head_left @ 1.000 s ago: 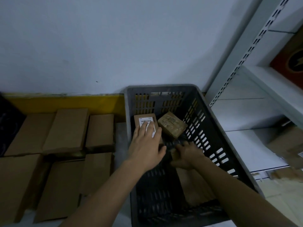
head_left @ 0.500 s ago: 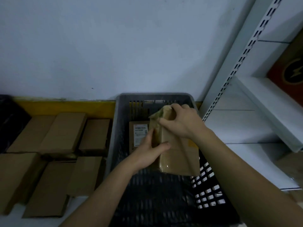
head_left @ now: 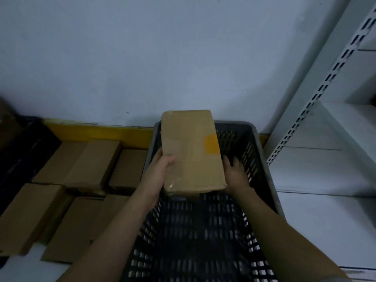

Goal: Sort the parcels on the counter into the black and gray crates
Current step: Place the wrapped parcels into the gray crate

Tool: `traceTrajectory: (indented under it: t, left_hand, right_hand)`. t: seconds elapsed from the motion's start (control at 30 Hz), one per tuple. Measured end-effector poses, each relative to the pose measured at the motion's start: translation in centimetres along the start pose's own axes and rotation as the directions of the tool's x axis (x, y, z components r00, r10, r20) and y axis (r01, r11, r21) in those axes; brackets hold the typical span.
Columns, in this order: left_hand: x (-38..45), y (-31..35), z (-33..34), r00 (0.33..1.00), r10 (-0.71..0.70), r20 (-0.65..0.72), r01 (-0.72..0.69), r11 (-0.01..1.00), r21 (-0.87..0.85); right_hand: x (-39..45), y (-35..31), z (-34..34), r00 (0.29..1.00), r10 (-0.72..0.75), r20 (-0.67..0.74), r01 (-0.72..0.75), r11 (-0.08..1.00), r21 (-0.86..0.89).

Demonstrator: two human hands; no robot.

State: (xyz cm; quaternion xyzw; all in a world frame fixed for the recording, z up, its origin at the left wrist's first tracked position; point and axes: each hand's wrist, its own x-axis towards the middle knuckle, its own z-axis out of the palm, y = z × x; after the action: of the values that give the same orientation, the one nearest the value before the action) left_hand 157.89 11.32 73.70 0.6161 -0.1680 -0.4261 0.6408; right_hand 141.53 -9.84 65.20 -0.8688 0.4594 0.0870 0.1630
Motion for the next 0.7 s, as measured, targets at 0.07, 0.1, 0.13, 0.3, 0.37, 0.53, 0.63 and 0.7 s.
traceTrajectory:
  t: [0.07, 0.1, 0.13, 0.3, 0.37, 0.53, 0.63, 0.7]
  left_hand:
    - [0.2, -0.2, -0.2, 1.0, 0.007, 0.005, -0.007, 1.0, 0.02]
    - [0.4, -0.3, -0.3, 1.0, 0.012, -0.001, -0.012, 1.0, 0.026]
    - [0.5, -0.4, -0.4, 1.0, 0.013, -0.007, -0.013, 1.0, 0.026]
    - [0.7, -1.0, -1.2, 1.0, 0.016, 0.002, -0.016, 0.999, 0.036]
    - [0.7, -1.1, -1.5, 1.0, 0.011, -0.002, -0.011, 1.0, 0.013]
    - [0.0, -0.3, -1.3, 0.998, 0.066, 0.004, -0.066, 0.997, 0.043]
    - [-0.4, 0.8, -1.0, 0.995, 0.102, -0.004, -0.102, 0.994, 0.047]
    - [-0.8, 1.6, -1.0, 0.991, 0.133, -0.017, -0.132, 0.99, 0.051]
  right_hand:
    - [1.0, 0.6, 1.8, 0.998, 0.035, 0.054, -0.03, 0.996, -0.082]
    - [1.5, 0.9, 2.5, 0.996, 0.049, 0.08, -0.038, 0.992, -0.124]
    - [1.9, 1.1, 3.0, 0.992, 0.058, 0.109, -0.04, 0.985, -0.165]
    - [3.5, 1.2, 4.8, 0.982, 0.092, 0.164, -0.047, 0.965, -0.258]
    - [3.7, 1.0, 4.9, 0.986, 0.089, 0.144, -0.048, 0.963, -0.266]
    - [2.5, 0.8, 4.6, 0.988, 0.079, 0.134, -0.04, 0.961, -0.273]
    - [1.7, 0.3, 3.4, 0.999, 0.038, 0.031, -0.029, 0.967, -0.252]
    - [1.0, -0.2, 2.3, 0.998, 0.045, -0.042, -0.052, 0.984, -0.172]
